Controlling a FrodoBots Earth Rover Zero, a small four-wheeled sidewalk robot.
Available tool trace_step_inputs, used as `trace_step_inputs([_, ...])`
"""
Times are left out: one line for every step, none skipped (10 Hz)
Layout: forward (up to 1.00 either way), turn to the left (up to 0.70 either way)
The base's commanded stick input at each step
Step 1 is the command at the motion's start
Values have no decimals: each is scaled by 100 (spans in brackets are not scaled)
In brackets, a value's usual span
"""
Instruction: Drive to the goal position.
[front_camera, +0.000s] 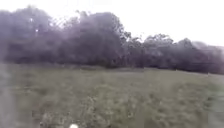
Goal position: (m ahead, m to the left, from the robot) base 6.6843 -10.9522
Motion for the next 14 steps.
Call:
trace_step_inputs([85, 0])
trace_step_inputs([85, 0])
trace_step_inputs([85, 0])
trace_step_inputs([85, 0])
trace_step_inputs([85, 0])
trace_step_inputs([85, 0])
trace_step_inputs([85, 0])
trace_step_inputs([85, 0])
trace_step_inputs([85, 0])
trace_step_inputs([85, 0])
trace_step_inputs([85, 0])
trace_step_inputs([85, 0])
trace_step_inputs([85, 0])
trace_step_inputs([85, 0])
